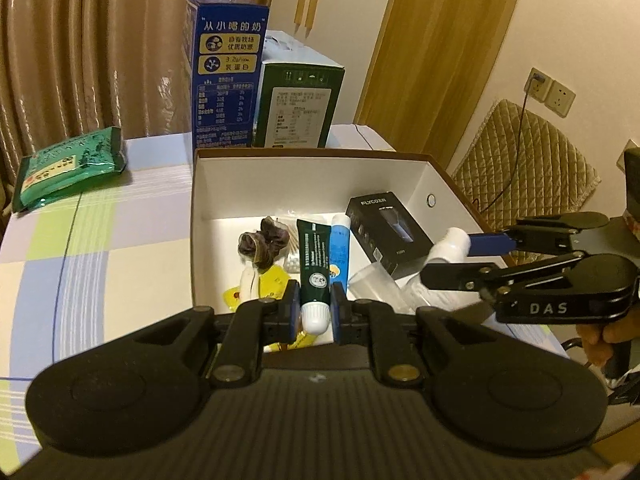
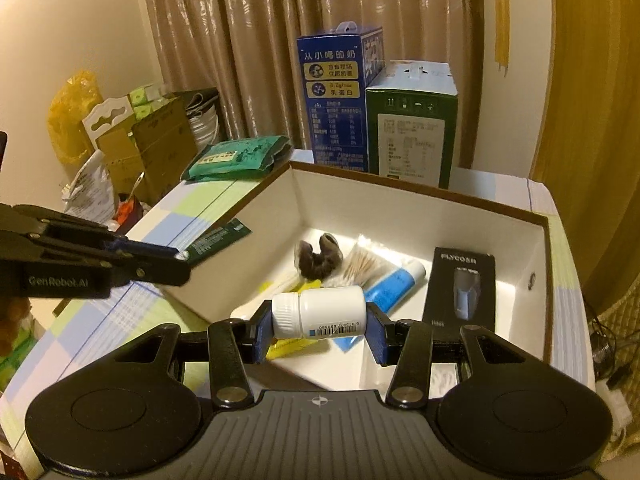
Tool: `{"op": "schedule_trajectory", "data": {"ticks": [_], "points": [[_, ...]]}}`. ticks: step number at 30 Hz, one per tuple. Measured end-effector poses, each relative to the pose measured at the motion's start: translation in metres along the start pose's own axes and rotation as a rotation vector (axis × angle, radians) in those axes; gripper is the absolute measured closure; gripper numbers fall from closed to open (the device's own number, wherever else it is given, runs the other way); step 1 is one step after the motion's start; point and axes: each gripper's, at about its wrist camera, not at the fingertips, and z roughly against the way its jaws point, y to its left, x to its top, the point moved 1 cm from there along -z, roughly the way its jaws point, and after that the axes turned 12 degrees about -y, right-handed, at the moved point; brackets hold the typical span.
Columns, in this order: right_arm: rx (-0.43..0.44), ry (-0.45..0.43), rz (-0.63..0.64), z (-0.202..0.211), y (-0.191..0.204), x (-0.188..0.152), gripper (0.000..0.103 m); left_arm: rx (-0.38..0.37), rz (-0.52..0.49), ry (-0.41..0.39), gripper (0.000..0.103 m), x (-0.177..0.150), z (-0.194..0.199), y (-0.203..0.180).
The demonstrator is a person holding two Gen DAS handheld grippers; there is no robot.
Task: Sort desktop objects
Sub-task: 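Carry the green tube and pill bottle into the cardboard box and lower them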
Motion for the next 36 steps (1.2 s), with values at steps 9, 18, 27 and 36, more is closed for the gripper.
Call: {"op": "schedule_trajectory", "data": {"ticks": [9,18,27,36], "points": [[-0.010,0.071,0.019,-0.040,-0.012,0.001,0.059,0.018,0.037,0.096,0.092,0.000,-0.047,0.015],[0.004,0.139,0.016,-0.066,-0.026,-0.005,0.059,0.026,0.044,0.212,0.092,-0.004,-0.083,0.025],[0.014,0.226,0.010,-0.084,-0.040,-0.015,0.059,0.051,0.066,0.319,0.092,-0.009,-0.109,0.028],[0.028,0.284,0.004,-0.091,-0.043,-0.020,0.058,0.060,0.046,0.403,0.091,-0.018,-0.123,0.026]]}}
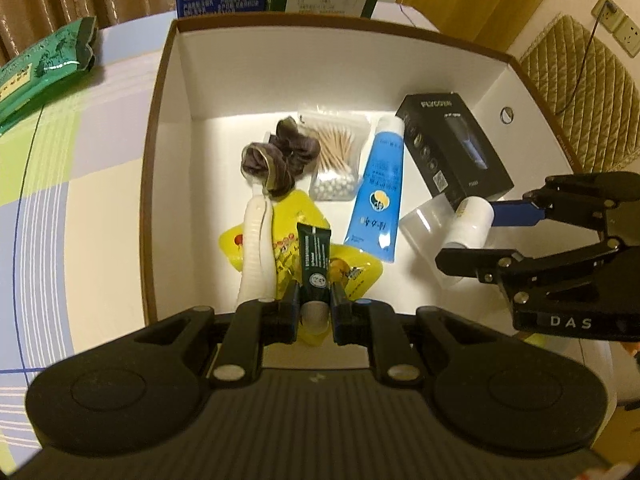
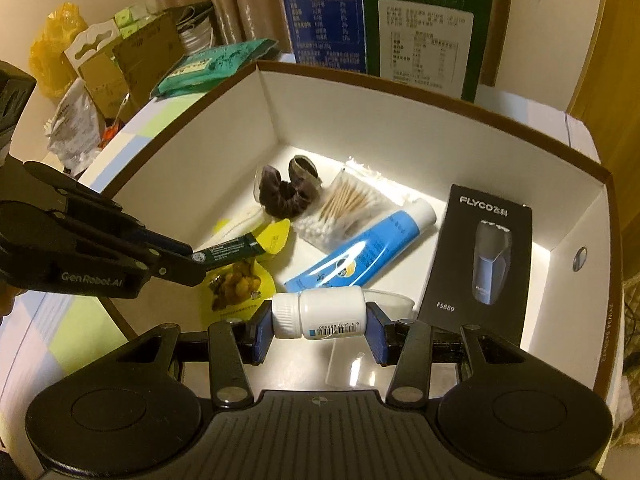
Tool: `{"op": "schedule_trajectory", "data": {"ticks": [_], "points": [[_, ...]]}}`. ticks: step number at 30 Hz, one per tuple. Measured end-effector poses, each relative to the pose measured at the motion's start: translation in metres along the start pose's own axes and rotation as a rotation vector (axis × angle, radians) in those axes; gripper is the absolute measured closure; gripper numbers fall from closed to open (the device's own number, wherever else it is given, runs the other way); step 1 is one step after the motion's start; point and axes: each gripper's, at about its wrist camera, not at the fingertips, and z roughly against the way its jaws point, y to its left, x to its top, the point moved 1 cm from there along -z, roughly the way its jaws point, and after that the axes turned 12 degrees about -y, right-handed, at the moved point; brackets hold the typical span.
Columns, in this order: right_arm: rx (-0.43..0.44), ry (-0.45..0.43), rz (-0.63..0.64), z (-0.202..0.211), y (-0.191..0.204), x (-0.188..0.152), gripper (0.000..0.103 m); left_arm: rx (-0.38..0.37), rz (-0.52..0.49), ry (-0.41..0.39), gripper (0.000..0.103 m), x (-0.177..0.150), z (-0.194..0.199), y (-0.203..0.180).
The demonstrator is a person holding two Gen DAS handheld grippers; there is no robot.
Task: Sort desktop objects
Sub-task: 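Carry the green tube and pill bottle into the cardboard box and lower them, then open both tools to release the tube and bottle in the box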
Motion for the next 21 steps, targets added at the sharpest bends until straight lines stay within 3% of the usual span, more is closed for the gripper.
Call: {"op": "schedule_trajectory", "data": {"ticks": [21], "points": [[0.004,0.041,-0.013,-0.0100,0.0071,-0.0012,0.058,-0.005,-0.011,-0.028,0.082,0.0005,0.0057,-0.0021]]}}
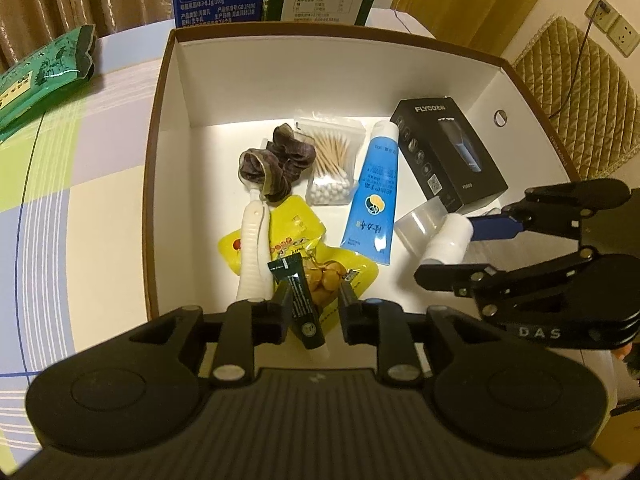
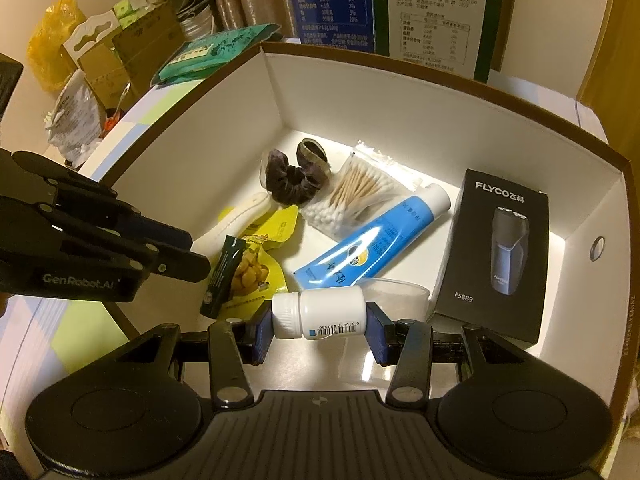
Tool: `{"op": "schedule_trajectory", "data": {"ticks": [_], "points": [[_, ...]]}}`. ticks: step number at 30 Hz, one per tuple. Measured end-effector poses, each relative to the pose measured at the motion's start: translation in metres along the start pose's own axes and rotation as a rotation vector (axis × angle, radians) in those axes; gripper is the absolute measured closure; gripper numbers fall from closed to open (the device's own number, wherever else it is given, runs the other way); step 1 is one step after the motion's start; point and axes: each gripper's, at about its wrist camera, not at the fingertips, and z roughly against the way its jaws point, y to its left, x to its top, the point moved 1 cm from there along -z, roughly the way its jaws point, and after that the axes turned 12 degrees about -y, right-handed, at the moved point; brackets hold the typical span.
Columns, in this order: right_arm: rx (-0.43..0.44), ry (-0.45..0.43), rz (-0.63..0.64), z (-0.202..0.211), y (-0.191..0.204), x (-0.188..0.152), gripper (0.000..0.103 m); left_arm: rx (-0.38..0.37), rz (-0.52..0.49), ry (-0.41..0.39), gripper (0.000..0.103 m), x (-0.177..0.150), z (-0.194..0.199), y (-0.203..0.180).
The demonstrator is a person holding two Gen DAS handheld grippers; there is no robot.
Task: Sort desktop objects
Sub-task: 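Open both tools to release the tube and bottle in the box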
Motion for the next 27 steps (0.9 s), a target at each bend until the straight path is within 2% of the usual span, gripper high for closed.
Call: {"op": "schedule_trajectory", "data": {"ticks": [3,6,7,8,10,11,13,14,16,17,22,27], "points": [[0.009,0.002,-0.003,-0.001,0.002,0.000,0.058,0.000,0.005,-0.014,0.080,0.001,0.003,0.001],[0.006,-0.003,0.000,-0.003,0.006,0.000,0.057,0.001,0.005,-0.036,0.073,0.002,0.007,0.000],[-0.003,-0.010,-0.003,-0.002,0.007,0.000,0.050,0.001,0.007,-0.042,0.071,0.003,0.008,0.000],[-0.016,-0.020,-0.009,-0.001,0.007,-0.001,0.037,0.002,0.009,-0.048,0.070,0.003,0.009,0.000],[-0.022,-0.034,-0.013,0.002,0.007,-0.001,0.023,0.002,0.012,-0.061,0.066,0.004,0.012,-0.001],[-0.022,-0.037,-0.008,0.004,0.008,-0.002,0.022,-0.001,0.011,-0.066,0.065,0.005,0.014,-0.001],[-0.027,-0.037,-0.002,0.007,0.010,-0.003,0.019,0.002,0.006,-0.074,0.054,0.005,0.016,-0.003],[-0.036,-0.040,-0.002,0.009,0.011,-0.004,0.015,0.006,0.003,-0.081,0.051,0.006,0.018,-0.004],[-0.060,-0.053,-0.017,0.014,0.010,-0.005,0.010,0.010,-0.003,-0.098,0.037,0.006,0.021,-0.005],[-0.067,-0.055,-0.024,0.016,0.009,-0.006,0.006,0.013,-0.006,-0.107,0.035,0.006,0.022,-0.006],[-0.115,-0.060,-0.048,0.028,0.007,-0.010,0.002,0.017,-0.004,-0.128,0.023,0.008,0.030,-0.008],[-0.170,-0.103,-0.123,0.042,-0.001,-0.015,0.002,0.026,-0.018,-0.159,0.018,0.008,0.038,-0.010]]}}
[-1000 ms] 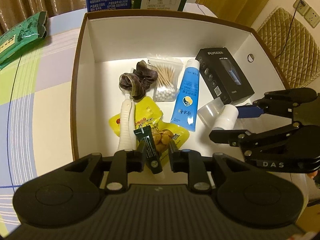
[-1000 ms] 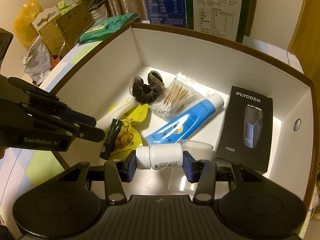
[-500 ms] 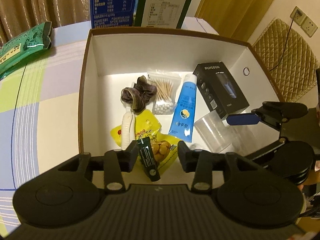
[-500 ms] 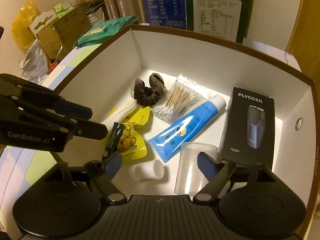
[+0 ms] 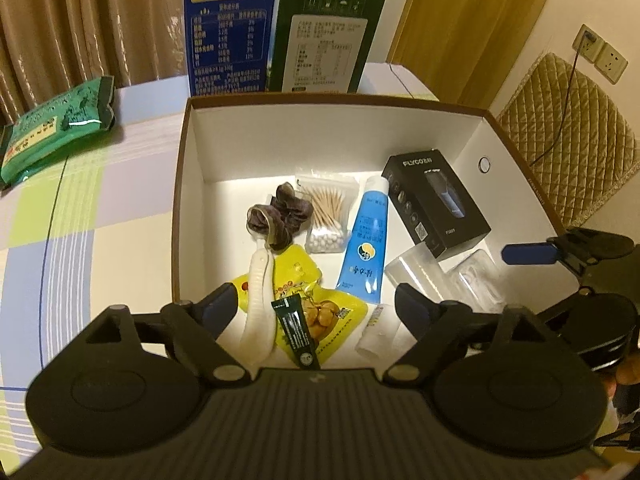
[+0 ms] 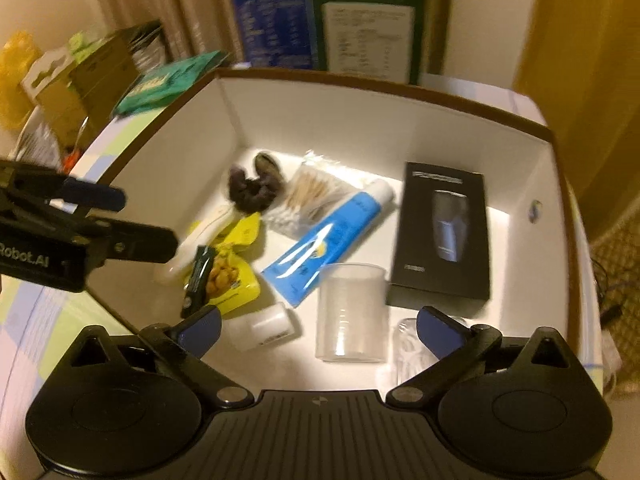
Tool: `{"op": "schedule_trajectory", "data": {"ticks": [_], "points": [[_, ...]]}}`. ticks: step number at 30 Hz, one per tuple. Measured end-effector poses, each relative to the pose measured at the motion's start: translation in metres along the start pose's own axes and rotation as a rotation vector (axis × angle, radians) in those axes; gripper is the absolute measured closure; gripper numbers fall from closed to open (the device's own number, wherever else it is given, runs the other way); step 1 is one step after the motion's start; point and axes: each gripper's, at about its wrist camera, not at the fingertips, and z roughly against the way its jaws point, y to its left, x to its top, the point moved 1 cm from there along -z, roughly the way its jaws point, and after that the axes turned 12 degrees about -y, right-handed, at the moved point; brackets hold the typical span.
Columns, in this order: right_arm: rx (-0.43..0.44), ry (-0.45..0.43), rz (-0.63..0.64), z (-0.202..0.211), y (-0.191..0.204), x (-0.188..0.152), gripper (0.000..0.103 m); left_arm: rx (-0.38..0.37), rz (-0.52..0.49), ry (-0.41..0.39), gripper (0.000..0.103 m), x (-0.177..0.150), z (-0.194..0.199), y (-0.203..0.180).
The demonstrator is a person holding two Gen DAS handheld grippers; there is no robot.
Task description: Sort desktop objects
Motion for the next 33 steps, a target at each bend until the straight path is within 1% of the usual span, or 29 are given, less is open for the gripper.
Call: {"op": "schedule_trajectory", "data": {"ticks": [3,9,12,16,19,24,27,29,33], "points": [[-0.029,-0.019,-0.037,0.008,-0.005,-0.002,0.002,0.013,-0.023,-0.026,0.016,0.000,0.005,-0.002],[-0.069,-0.059,-0.061,0.023,-0.005,-0.003,0.002,0.026,-0.032,-0.065,0.012,0.000,0.016,-0.004],[-0.087,-0.078,-0.065,0.031,-0.003,-0.004,0.002,0.040,-0.051,-0.100,0.005,0.000,0.026,-0.007],[-0.129,-0.102,-0.062,0.041,0.003,-0.006,0.002,0.060,-0.073,-0.168,0.001,-0.002,0.043,-0.010],[-0.155,-0.119,-0.070,0.049,0.007,-0.010,0.002,0.064,-0.083,-0.192,0.001,-0.004,0.054,-0.011],[-0.175,-0.151,-0.078,0.062,0.016,-0.018,0.002,0.075,-0.106,-0.216,0.001,-0.010,0.074,-0.010],[-0.216,-0.206,-0.065,0.074,0.026,-0.024,0.002,0.073,-0.119,-0.227,0.002,-0.016,0.086,-0.009],[-0.245,-0.222,-0.047,0.080,0.034,-0.027,0.002,0.074,-0.120,-0.229,0.002,-0.020,0.094,-0.008],[-0.248,-0.241,-0.058,0.092,0.049,-0.033,0.002,0.079,-0.123,-0.238,0.002,-0.028,0.111,-0.004]]}}
